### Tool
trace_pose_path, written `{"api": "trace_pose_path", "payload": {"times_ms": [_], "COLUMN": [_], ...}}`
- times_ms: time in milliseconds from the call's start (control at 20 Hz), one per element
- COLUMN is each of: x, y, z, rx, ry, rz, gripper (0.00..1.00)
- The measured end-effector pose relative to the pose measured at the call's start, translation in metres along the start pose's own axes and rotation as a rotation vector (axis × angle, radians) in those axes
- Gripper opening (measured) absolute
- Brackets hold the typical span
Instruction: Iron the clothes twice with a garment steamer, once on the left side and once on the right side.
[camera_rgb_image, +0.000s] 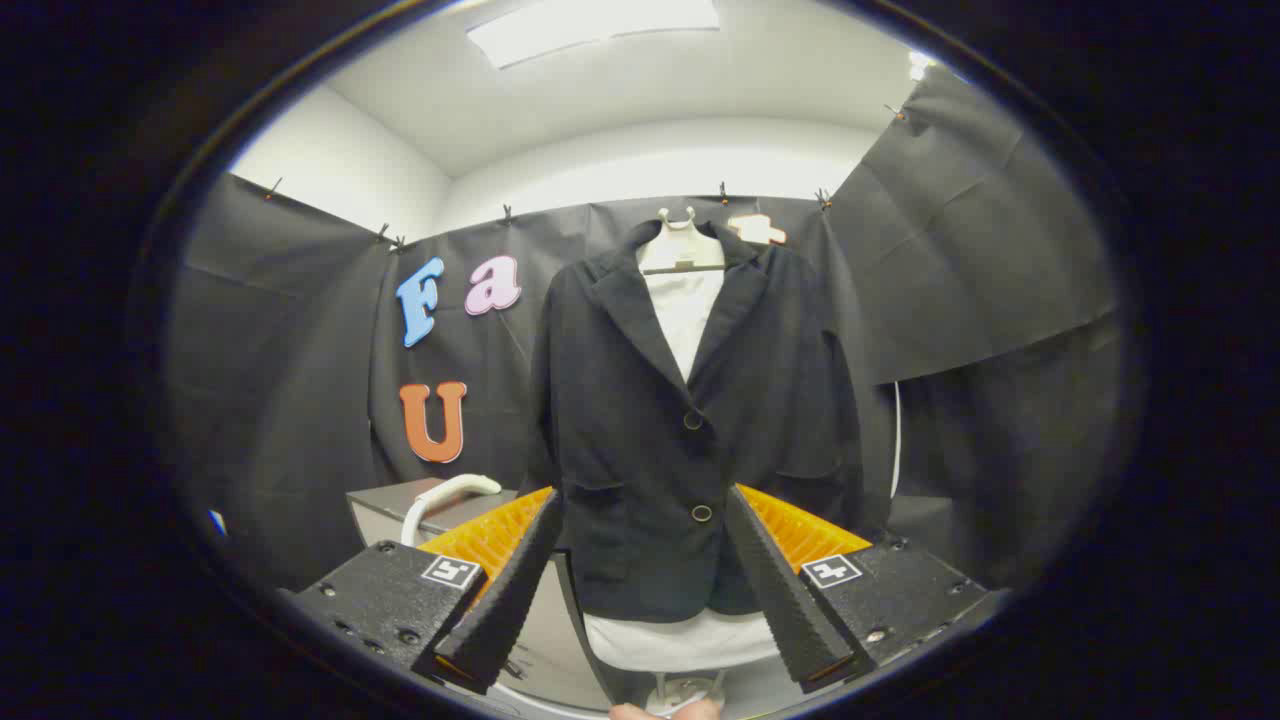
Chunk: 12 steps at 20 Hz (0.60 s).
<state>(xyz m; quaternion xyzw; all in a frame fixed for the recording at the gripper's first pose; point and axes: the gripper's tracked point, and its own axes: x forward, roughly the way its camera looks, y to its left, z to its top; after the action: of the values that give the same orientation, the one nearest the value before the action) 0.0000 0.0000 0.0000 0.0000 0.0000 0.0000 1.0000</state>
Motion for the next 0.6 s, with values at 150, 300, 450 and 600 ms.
{"api": "trace_pose_path", "payload": {"times_ms": [150,300,450,600], "x": [0.01,0.015,0.019,0.017], "y": [0.002,0.009,0.013,0.021], "z": [0.009,0.01,0.012,0.023], "rx": [0.021,0.048,0.0,-0.022], "ry": [-0.008,-0.005,-0.002,-0.019], "rz": [0.018,0.034,0.051,0.052], "gripper": [1.0,1.0,1.0,1.0]}}
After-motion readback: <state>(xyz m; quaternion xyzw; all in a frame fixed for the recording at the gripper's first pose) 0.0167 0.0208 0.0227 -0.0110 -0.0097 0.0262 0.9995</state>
